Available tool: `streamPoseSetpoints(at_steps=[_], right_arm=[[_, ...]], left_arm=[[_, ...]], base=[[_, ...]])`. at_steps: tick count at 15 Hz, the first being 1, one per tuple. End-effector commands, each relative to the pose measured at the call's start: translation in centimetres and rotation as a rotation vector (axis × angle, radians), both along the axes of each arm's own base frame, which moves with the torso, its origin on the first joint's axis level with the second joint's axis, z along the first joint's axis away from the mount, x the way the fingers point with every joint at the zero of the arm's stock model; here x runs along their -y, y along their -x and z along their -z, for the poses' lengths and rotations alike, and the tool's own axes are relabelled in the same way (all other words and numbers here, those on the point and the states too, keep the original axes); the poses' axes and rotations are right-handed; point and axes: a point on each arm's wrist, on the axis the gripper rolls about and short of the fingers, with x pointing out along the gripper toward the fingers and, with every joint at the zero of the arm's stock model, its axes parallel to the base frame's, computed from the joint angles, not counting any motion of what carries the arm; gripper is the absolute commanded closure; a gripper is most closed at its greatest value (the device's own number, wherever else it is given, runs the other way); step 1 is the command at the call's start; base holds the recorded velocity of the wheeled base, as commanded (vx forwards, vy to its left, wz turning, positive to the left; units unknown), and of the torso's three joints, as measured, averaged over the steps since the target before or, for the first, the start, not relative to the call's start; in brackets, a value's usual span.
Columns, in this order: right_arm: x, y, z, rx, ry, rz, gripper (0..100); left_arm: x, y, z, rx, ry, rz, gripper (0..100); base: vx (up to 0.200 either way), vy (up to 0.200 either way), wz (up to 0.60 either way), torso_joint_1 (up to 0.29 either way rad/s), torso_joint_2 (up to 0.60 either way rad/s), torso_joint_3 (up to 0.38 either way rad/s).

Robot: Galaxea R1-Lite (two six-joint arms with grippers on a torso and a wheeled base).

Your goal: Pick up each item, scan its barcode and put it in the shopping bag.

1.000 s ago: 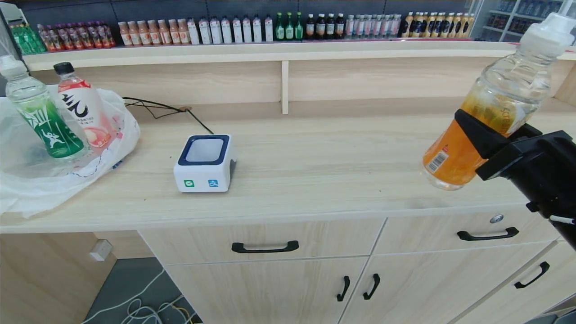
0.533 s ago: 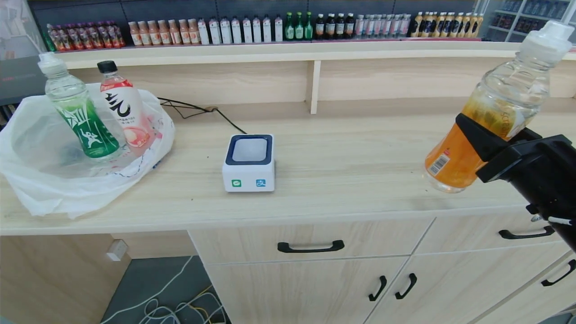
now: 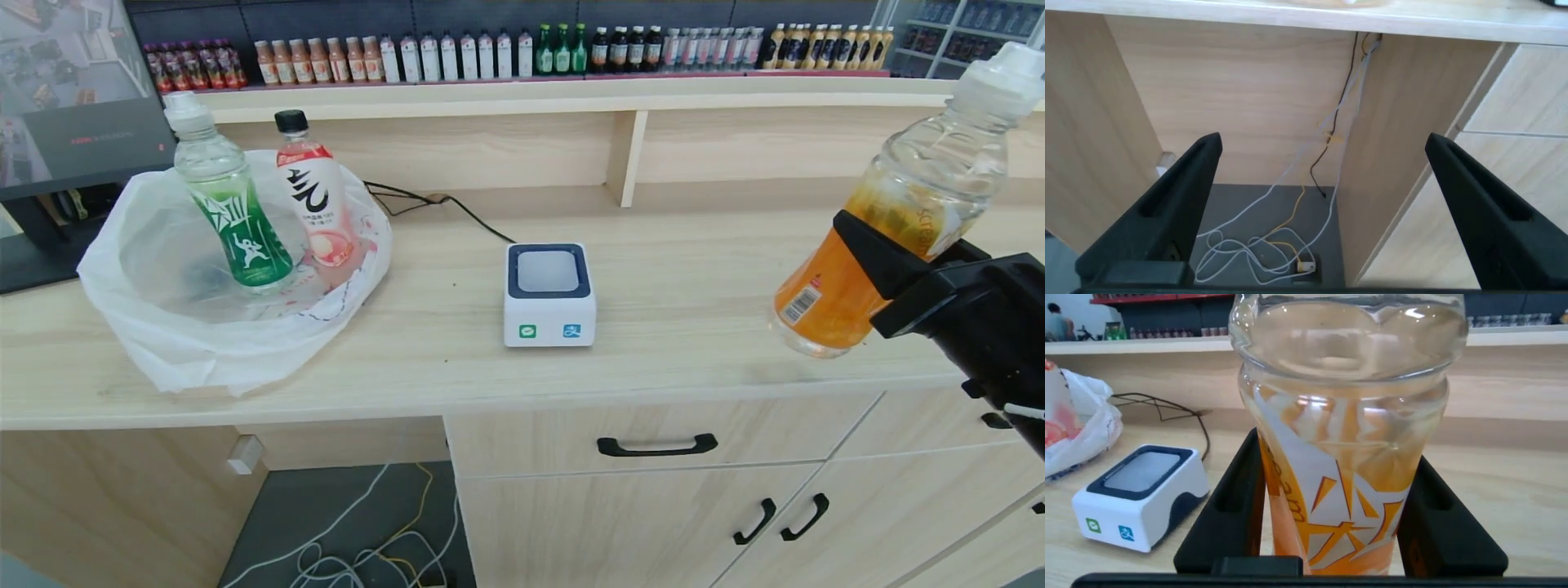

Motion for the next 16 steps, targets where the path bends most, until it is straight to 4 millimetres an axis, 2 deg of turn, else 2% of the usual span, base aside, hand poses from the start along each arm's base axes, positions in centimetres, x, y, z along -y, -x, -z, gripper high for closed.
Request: streamPoseSetpoints(at_steps=[1, 8, 12, 16], right_arm=[[0.0, 0.9, -0.3, 0.005, -0.004, -0.015, 100], [0.0, 1.4, -0.9, 0.036, -0.023, -0.023, 100], [0.2, 2.0, -0.3, 0.013, -0.021, 0.005, 100], [0.2, 1.6, -1.7, 0.071, -0.008, 0.060, 100]], left_arm=[[0.0, 0.0, 0.0, -0.001, 0.000, 0.000, 0], [0.0, 0.0, 0.0, 0.000, -0.004, 0.000, 0], [0.0, 0.0, 0.0, 0.000, -0.009, 0.000, 0], [0.0, 0.0, 0.0, 0.002, -0.009, 0.000, 0]], base=[[0.000, 0.200, 0.00, 0.002, 0.00, 0.007], [0.000, 0.200, 0.00, 0.002, 0.00, 0.004], [0.000, 0.000, 0.00, 0.000, 0.00, 0.000], [0.000, 0.000, 0.00, 0.000, 0.00, 0.000]])
